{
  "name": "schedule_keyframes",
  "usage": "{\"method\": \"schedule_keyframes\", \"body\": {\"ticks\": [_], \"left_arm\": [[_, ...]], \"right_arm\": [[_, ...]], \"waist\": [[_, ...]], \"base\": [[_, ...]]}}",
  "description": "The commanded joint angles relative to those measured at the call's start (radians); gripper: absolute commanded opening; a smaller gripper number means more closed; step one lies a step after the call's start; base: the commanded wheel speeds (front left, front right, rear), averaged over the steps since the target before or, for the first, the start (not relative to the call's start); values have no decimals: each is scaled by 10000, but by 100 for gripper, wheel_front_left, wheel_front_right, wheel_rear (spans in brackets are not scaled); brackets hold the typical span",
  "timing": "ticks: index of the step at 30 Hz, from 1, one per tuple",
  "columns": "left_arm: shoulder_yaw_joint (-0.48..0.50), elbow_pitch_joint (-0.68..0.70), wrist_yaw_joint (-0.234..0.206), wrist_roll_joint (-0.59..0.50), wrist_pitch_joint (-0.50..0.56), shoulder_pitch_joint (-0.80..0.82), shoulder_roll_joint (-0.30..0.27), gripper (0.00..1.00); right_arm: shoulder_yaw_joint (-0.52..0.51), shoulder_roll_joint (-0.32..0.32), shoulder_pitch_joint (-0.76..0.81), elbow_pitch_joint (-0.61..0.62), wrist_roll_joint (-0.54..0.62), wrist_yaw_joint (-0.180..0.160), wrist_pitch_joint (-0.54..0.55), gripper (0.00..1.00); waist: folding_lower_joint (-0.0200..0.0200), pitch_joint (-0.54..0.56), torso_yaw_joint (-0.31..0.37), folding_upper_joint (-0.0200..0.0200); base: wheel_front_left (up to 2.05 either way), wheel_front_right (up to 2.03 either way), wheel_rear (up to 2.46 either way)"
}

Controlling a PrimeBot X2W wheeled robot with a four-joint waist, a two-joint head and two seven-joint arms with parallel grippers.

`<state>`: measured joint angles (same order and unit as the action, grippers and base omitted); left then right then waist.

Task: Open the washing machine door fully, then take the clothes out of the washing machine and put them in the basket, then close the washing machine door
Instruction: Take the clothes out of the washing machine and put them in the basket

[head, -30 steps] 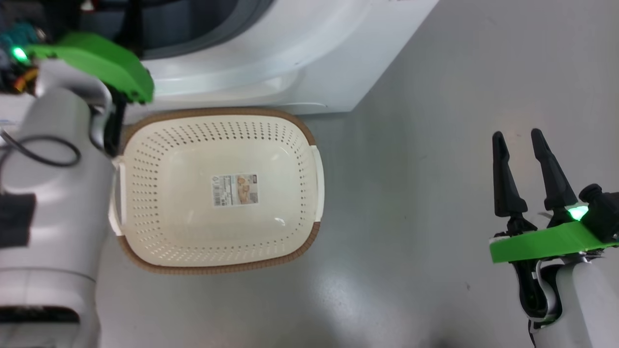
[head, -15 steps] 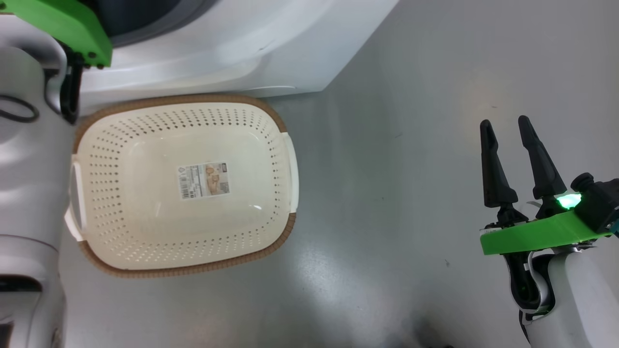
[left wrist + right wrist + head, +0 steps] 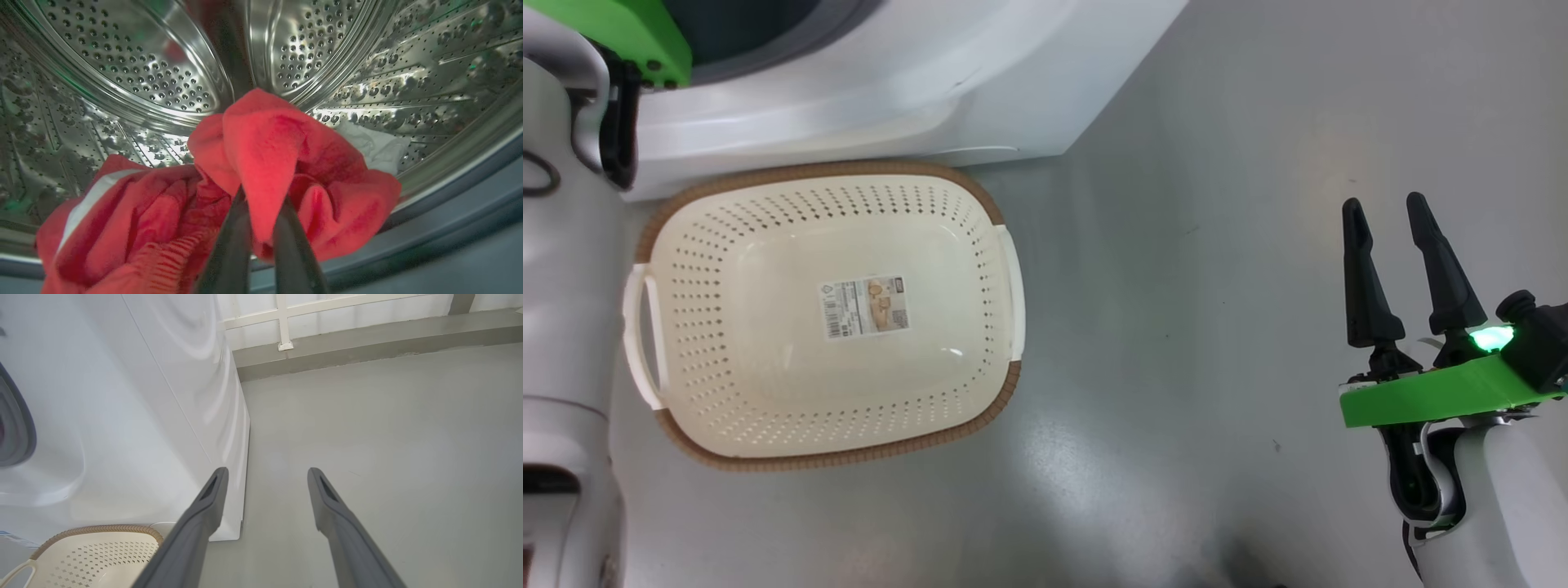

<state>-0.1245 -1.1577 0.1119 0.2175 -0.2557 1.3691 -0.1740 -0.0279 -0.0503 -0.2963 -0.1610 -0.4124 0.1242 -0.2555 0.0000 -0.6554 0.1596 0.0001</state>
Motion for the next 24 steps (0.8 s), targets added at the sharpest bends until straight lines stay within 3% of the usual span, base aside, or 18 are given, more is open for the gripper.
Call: {"method": "schedule_keyframes", "body": {"ticks": [1, 10, 24], "left_arm": [[195, 516, -82, 96, -60, -376, -394, 0], [988, 2870, -190, 128, -60, -2157, -223, 0], [2710, 6685, 72, -396, -60, -5911, 370, 0]], "right_arm": [[97, 0, -13, 243, 67, 65, -63, 100], [-44, 1, 168, 164, 229, 65, -63, 100], [-320, 1, 981, 55, 424, 65, -63, 100]], "waist": [[0, 144, -147, -1], [0, 833, -546, -1], [0, 2136, -1023, -1]], "base": [[0, 0, 0], [0, 0, 0], [0, 0, 0]]}}
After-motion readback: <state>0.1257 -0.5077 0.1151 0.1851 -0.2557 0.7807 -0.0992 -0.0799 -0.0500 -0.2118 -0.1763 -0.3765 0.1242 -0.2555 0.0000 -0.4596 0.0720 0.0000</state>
